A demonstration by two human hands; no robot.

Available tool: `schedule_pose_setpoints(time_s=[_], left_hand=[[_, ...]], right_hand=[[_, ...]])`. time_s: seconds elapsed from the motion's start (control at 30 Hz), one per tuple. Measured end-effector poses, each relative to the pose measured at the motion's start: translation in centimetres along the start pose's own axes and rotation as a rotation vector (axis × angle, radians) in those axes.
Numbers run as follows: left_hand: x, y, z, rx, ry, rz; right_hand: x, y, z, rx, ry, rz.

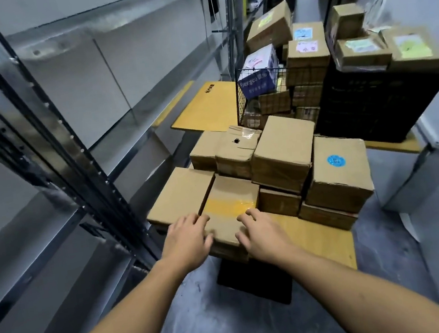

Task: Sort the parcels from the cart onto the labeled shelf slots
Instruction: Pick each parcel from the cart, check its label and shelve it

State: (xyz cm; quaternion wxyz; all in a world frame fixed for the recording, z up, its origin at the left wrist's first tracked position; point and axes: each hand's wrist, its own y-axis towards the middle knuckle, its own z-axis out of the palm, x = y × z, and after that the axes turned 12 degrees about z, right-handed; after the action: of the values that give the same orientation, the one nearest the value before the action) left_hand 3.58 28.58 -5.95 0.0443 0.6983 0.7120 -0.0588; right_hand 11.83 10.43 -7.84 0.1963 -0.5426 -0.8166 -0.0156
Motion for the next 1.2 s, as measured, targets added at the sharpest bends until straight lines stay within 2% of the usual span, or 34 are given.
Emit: schedule_pose_setpoints(time_s=[0.2,0.27,0.47,0.57,0.87,1.03,1.2], left_hand=[[1.0,2.4,1.7,0.108,-0.128,-0.069],[1.1,2.7,2.1,0.108,-0.193,-0.082],[2.3,1.6,4.0,0.049,-0.171,-0.021],[2.2,1.1,4.5,0.021,-0.263,-0.037],[1.0,0.0,5.3,-0.052,-0.365,0.042],[1.1,0.5,5.1,-0.045,-0.427,-0.030],[0.9,-0.3,5.4,-0.047,-0.484,-0.085]], right_hand=[[0.0,1.4,2.1,0.055,0.069,0.056],[0.0,1.5,2.6,0.068,0.066,0.074],[-0.5,0.7,3.5,0.044,0.070,0.125],[-1.1,0.1,4.0,0.034,0.067,0.118],[-1.4,-1.7,4.6,0.033,0.288,0.147],[-1.0,-1.3,4.5,0.022,0.364,0.175],[-1.1,-2.0,5.0,0.079,0.515,0.323]])
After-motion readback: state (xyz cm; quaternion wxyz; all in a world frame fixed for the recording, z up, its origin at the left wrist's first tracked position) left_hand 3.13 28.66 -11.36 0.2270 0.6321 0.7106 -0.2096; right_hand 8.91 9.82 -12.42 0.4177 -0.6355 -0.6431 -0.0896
